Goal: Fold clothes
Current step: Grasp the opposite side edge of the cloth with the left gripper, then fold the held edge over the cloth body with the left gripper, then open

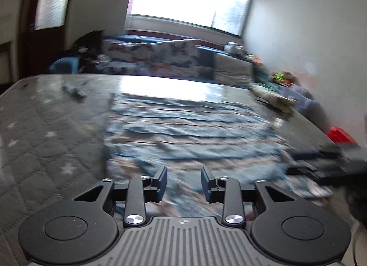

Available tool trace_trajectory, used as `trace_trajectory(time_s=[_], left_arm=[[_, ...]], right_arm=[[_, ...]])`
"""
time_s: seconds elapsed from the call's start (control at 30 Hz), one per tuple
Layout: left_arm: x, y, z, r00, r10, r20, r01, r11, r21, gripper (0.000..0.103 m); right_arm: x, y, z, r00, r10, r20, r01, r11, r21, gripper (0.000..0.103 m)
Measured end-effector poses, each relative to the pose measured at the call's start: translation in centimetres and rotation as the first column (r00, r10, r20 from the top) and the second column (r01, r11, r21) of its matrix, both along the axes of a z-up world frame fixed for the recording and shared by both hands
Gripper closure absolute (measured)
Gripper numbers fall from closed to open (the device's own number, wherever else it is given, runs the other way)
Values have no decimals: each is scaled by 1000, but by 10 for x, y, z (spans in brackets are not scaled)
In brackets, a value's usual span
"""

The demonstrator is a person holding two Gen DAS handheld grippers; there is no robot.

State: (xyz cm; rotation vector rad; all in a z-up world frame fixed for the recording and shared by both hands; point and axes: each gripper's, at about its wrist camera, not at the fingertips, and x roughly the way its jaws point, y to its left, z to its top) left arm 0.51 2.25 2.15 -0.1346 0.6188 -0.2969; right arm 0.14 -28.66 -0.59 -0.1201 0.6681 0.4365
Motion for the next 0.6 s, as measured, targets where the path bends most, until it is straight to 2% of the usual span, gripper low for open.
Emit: trace_trajectory(time_s=[0.1,0.2,0.27,0.6], left_arm=[[16,17,-5,998,58,-11,-57,998,20,83],[28,26,-10,995,95,-18,-94,994,51,84],[32,27,-14,995,99,-27,-97,994,57,89],[36,12,-29,998,51,-32,-47,991,129,87]], right_arm=[[1,0,-1,1000,-4,-5,4,1000,2,47],[2,-1,-3,1000,-13,-10,13,1000,3,47],[3,-2,-4,1000,-19,-15,19,1000,6,47],[5,-2,-10,999,-24,-35,24,1000,9,47]])
